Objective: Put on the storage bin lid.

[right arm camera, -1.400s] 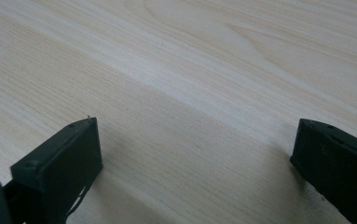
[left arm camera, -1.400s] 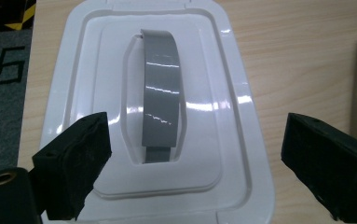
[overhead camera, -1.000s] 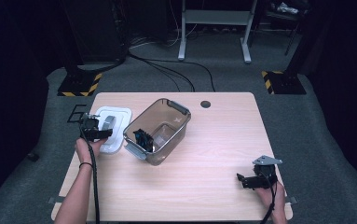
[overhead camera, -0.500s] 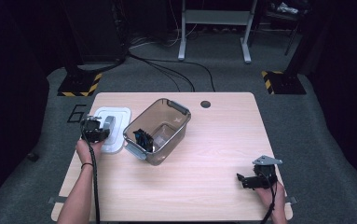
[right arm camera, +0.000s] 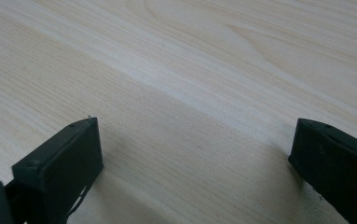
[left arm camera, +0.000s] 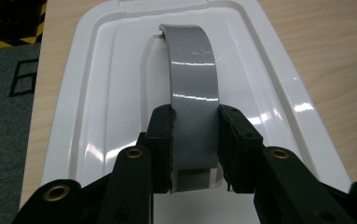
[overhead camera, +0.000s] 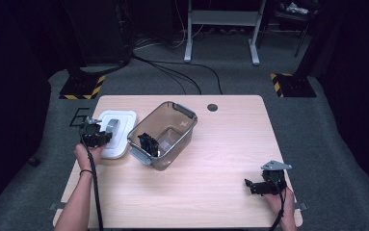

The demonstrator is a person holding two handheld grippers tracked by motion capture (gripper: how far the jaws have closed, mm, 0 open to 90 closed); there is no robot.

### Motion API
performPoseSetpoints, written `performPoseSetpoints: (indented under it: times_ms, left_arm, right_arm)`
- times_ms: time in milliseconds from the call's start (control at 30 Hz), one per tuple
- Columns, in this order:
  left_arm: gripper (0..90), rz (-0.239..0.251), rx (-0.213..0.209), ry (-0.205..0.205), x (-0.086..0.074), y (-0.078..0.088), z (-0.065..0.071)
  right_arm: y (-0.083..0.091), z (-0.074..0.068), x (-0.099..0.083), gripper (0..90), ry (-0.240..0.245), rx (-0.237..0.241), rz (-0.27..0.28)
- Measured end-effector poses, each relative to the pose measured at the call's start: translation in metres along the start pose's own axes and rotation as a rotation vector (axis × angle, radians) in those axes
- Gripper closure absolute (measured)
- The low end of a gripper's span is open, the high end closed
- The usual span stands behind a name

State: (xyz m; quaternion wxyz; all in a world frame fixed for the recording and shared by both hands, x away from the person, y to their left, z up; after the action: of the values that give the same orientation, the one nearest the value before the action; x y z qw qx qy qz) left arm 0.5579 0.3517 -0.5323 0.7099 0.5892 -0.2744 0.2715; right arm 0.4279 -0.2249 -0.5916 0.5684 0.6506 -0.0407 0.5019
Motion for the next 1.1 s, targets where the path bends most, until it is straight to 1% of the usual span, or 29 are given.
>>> performPoseSetpoints:
  times_ms: [33, 67, 100, 133, 167, 200, 233, 267, 300, 333, 467, 500, 567, 633, 700, 733, 767, 800, 933, 967, 1033, 1100]
  left_arm:
    - [67.4, 0.007, -0.003, 0.002, 0.001, 0.002, 0.001]
    - [67.4, 0.008, -0.011, -0.008, 0.002, 0.006, 0.003]
    - [67.4, 0.001, -0.018, -0.012, 0.002, 0.009, 0.004]
    - [67.4, 0.012, -0.020, -0.013, 0.004, 0.010, 0.004]
    - [67.4, 0.012, -0.020, -0.013, 0.004, 0.010, 0.004]
    - [67.4, 0.023, -0.025, -0.010, 0.007, 0.015, 0.004]
    - [67.4, 0.023, -0.025, -0.010, 0.007, 0.015, 0.004]
    - [67.4, 0.022, -0.026, -0.018, 0.008, 0.019, 0.004]
    - [67.4, 0.033, -0.027, -0.020, 0.011, 0.023, 0.003]
    - [67.4, 0.044, -0.027, -0.011, 0.013, 0.026, 0.004]
    - [67.4, 0.059, -0.024, -0.034, 0.022, 0.037, 0.002]
    - [67.4, 0.062, -0.025, -0.027, 0.024, 0.040, 0.002]
    - [67.4, 0.068, -0.024, -0.030, 0.026, 0.043, 0.002]
    - [67.5, 0.075, -0.022, -0.046, 0.032, 0.052, 0.002]
    - [67.4, 0.088, -0.021, -0.046, 0.036, 0.056, 0.003]
    - [67.4, 0.087, -0.021, -0.052, 0.039, 0.059, 0.003]
    - [67.4, 0.087, -0.021, -0.052, 0.039, 0.059, 0.003]
    - [67.5, 0.098, -0.022, -0.057, 0.043, 0.063, 0.004]
    - [67.5, 0.103, -0.022, -0.065, 0.049, 0.069, 0.006]
    - [67.4, 0.110, -0.023, -0.072, 0.053, 0.074, 0.008]
    - [67.5, 0.114, -0.024, -0.076, 0.055, 0.076, 0.010]
    - [67.5, 0.121, -0.028, -0.089, 0.060, 0.081, 0.013]
  right_arm:
    - [0.000, 0.000, 0.000, 1.3, 0.000, 0.000, 0.000]
    - [0.000, 0.000, 0.000, 1.3, 0.000, 0.000, 0.000]
    - [0.000, 0.000, 0.000, 1.3, 0.000, 0.000, 0.000]
    - [0.000, 0.000, 0.000, 1.3, 0.000, 0.000, 0.000]
    - [0.000, 0.000, 0.000, 1.3, 0.000, 0.000, 0.000]
    - [0.000, 0.000, 0.000, 1.3, 0.000, 0.000, 0.000]
    - [0.000, 0.000, 0.000, 1.3, 0.000, 0.000, 0.000]
    - [0.000, 0.000, 0.000, 1.3, 0.000, -0.001, 0.000]
    - [0.000, 0.000, 0.000, 1.3, -0.001, 0.000, 0.000]
    - [0.000, 0.000, 0.000, 1.3, 0.001, 0.000, 0.000]
    - [0.000, 0.000, 0.000, 1.3, 0.002, -0.002, 0.002]
    - [0.000, 0.000, 0.000, 1.3, 0.002, -0.002, 0.002]
    - [0.000, 0.000, 0.000, 1.3, 0.002, -0.002, 0.002]
    - [0.000, 0.000, 0.000, 1.3, 0.002, -0.002, 0.002]
    - [0.000, 0.000, 0.000, 1.3, 0.001, -0.002, 0.002]
    - [0.000, 0.000, 0.000, 1.3, 0.002, -0.002, 0.002]
    - [0.000, 0.000, 0.000, 1.3, 0.002, -0.002, 0.002]
    - [0.000, 0.000, 0.000, 1.3, 0.002, -0.002, 0.002]
    - [0.000, 0.000, 0.000, 1.3, 0.000, -0.001, 0.000]
    - [0.000, 0.000, 0.000, 1.3, 0.001, -0.002, 0.001]
    - [0.000, 0.000, 0.000, 1.3, 0.002, -0.002, 0.001]
    - [0.000, 0.000, 0.000, 1.3, -0.001, -0.001, -0.001]
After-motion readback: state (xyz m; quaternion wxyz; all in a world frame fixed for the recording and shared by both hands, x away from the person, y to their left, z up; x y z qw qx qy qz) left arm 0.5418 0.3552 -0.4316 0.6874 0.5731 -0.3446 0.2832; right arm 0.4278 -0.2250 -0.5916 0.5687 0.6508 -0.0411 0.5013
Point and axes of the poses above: each handheld gripper's, and its own axes: y roughly backward along the jaws, x roughly out of its top, z roughly to its right, the point moved 9 cm from there along -y, roughly forward along the jaws, and after that the axes turned 12 degrees about y, right-handed, at the moved point
